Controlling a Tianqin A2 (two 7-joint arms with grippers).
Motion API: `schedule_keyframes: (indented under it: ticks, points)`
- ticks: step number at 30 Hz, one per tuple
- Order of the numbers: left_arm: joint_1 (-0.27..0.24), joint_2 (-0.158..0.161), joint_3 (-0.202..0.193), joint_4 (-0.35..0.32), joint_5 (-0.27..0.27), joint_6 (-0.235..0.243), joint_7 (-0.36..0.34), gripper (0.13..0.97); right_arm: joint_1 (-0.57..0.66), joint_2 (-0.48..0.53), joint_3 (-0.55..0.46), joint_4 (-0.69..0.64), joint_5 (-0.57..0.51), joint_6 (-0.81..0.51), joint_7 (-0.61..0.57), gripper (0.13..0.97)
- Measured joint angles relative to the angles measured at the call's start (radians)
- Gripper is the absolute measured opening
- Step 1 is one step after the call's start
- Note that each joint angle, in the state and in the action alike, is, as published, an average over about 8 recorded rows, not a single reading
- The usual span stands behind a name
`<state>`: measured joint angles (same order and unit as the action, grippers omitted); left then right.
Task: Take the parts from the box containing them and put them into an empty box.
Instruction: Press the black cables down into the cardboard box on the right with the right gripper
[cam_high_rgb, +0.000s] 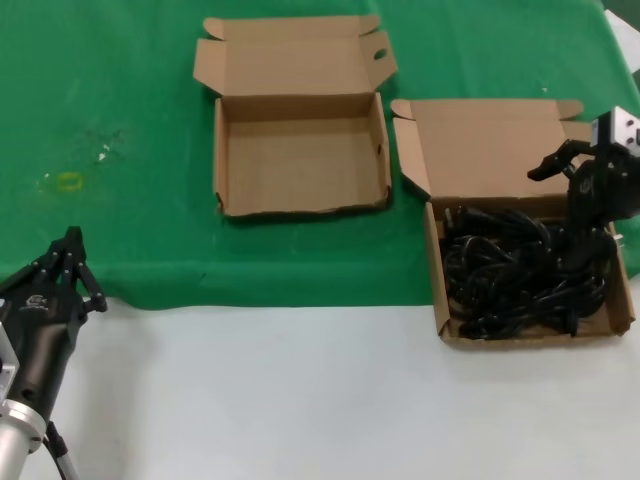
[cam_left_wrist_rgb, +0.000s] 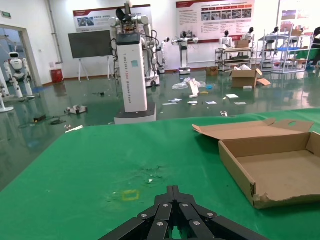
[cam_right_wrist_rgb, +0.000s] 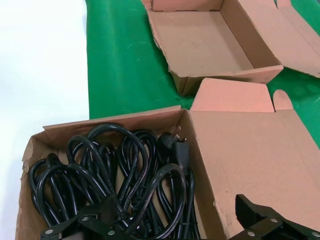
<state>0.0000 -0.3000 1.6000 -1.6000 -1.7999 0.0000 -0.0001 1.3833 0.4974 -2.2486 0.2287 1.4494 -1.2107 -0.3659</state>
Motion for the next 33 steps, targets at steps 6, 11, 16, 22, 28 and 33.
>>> schedule_keyframes:
  ticks: [6, 11, 16, 22, 28, 33]
  points:
    - [0.0, 0.0, 0.0, 0.0, 0.0, 0.0, 0.0, 0.144, -0.008, 0.003, 0.019, 0.023, -0.023, -0.004, 0.012, 0.805]
    - [0.0, 0.0, 0.0, 0.0, 0.0, 0.0, 0.0, 0.144, -0.018, 0.009, 0.031, 0.053, -0.041, -0.007, 0.032, 0.772]
    - [0.0, 0.0, 0.0, 0.0, 0.0, 0.0, 0.0, 0.144, -0.034, 0.018, 0.04, 0.095, -0.055, -0.011, 0.057, 0.671]
    - [0.0, 0.0, 0.0, 0.0, 0.0, 0.0, 0.0, 0.144, -0.056, 0.033, 0.05, 0.153, -0.069, -0.018, 0.092, 0.545]
    - [0.0, 0.0, 0.0, 0.0, 0.0, 0.0, 0.0, 0.144, -0.077, 0.054, 0.06, 0.217, -0.08, -0.026, 0.13, 0.392]
    - [0.0, 0.0, 0.0, 0.0, 0.0, 0.0, 0.0, 0.144, -0.095, 0.075, 0.068, 0.279, -0.085, -0.035, 0.168, 0.318]
